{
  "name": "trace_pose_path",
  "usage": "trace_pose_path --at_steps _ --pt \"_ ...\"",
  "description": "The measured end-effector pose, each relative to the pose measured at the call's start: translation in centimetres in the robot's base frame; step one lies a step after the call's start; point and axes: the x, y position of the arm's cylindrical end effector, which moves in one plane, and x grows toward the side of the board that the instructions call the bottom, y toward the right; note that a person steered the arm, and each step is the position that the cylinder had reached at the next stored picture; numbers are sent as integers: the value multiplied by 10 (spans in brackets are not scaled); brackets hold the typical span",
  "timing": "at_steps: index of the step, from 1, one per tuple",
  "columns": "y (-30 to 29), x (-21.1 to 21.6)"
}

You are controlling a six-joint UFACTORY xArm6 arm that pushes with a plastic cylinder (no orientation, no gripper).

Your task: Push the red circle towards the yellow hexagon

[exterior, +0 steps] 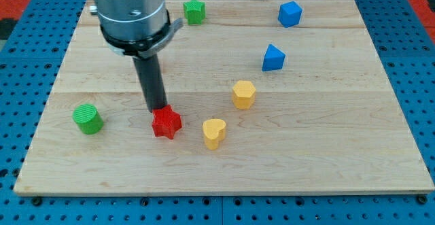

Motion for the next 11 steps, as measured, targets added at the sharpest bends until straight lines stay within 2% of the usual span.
trace_pose_path --at_steps 1,2,3,4,6,7,8,9,10,11 --pt "-14 -51" --pt "-95 -62" --pt "-84 -97" --pt "-35 -101" --pt "8 -83" --pt "3 -126" --pt "52 -134" --pt "95 -115" --pt "80 -81" --pt "47 -72"
